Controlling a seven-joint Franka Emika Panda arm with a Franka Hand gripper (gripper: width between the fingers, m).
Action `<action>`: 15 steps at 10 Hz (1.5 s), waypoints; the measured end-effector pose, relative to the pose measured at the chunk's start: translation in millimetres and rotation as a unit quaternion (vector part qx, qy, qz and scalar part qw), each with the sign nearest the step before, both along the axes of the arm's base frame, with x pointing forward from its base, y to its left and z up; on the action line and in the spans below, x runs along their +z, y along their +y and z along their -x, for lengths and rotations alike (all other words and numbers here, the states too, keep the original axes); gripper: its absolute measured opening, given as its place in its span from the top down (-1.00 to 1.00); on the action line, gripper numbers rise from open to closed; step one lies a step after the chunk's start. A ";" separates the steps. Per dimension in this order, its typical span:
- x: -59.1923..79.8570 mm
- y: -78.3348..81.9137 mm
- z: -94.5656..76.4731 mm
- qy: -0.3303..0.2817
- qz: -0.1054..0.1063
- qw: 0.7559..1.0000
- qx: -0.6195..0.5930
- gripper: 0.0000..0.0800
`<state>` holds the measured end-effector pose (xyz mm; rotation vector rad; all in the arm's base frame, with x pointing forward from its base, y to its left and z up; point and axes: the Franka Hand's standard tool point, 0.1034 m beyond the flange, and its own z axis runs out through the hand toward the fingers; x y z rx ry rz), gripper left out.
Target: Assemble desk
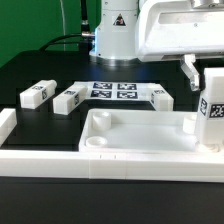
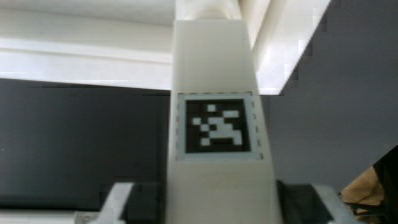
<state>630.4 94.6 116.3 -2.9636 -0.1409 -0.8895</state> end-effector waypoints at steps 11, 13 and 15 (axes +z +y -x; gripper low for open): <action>35.5 -2.5 -5.4 0.009 0.000 1.000 0.004 -0.62; 37.2 -4.6 -5.8 0.014 0.001 1.000 0.006 -0.62; 34.0 -5.3 -4.5 0.036 0.002 0.999 0.006 -0.62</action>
Offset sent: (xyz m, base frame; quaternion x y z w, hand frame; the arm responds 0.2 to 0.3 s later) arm 0.0000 0.0000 0.0000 0.0000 0.0000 0.0000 1.0000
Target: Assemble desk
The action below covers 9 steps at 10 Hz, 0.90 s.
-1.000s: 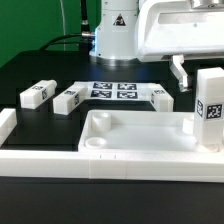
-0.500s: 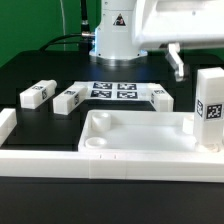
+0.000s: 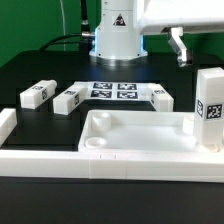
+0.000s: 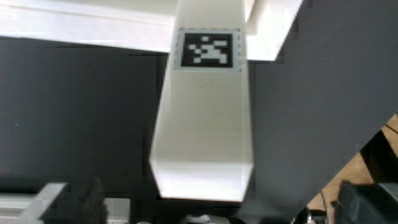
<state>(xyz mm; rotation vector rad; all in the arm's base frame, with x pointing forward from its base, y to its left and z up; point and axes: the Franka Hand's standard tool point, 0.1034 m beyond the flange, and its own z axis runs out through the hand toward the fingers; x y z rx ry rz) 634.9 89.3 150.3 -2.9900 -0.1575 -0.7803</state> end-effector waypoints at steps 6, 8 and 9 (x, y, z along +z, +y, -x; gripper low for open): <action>-12.0 1.8 1.3 0.209 0.003 0.978 0.007 -0.62; -13.9 3.1 0.5 0.278 0.005 0.960 0.013 -0.62; -16.6 1.0 -3.6 0.297 0.005 0.955 0.013 -0.62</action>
Offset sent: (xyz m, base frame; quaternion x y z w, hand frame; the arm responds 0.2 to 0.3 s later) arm 0.0070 0.0024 -0.0101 0.0044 -0.1193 0.0076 0.9928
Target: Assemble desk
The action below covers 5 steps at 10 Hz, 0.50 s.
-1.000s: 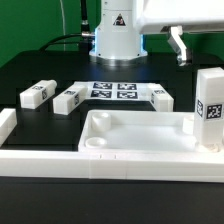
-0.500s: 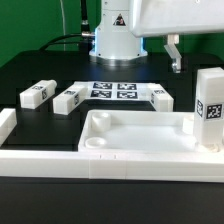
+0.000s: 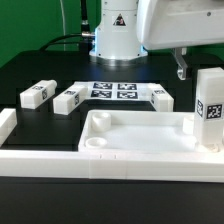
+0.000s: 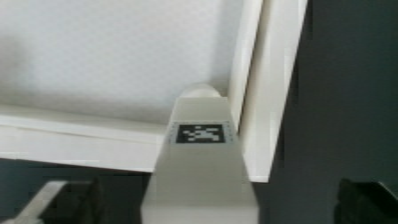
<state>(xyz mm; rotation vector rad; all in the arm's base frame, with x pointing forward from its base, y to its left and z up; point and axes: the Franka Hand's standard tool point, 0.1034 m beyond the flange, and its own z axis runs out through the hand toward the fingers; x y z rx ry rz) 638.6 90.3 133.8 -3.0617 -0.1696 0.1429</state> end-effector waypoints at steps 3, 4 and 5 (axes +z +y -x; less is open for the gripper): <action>-4.5 0.5 -4.3 0.019 0.001 1.000 0.001 -0.62; -5.9 0.0 -6.0 0.018 0.001 1.000 0.001 -0.62; -8.2 0.4 -6.1 0.019 0.001 1.000 0.001 -0.62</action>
Offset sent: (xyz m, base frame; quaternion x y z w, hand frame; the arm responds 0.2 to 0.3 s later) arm 0.0191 0.0014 -0.0023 0.0095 0.0067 -0.0029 0.9999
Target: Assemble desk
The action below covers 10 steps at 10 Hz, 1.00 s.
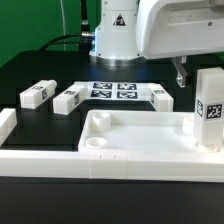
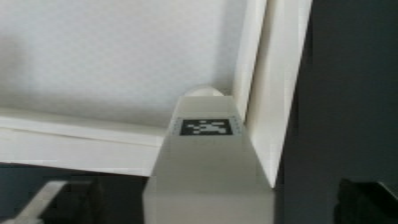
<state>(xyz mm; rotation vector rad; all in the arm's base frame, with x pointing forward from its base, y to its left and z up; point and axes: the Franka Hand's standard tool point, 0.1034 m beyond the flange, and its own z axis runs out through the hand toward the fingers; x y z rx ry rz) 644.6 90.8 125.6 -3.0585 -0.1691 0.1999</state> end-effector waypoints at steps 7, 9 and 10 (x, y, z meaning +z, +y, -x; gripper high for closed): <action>-2.2 0.1 -0.5 -0.002 0.000 1.000 0.001 0.28; -2.2 0.2 -0.5 -0.001 0.002 1.000 -0.011 0.28; -2.6 0.4 -0.3 0.000 0.002 0.999 -0.032 0.28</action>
Offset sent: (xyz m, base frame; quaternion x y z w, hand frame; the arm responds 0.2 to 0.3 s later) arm 0.0000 0.0000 0.0000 0.0000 0.0000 0.0000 1.0000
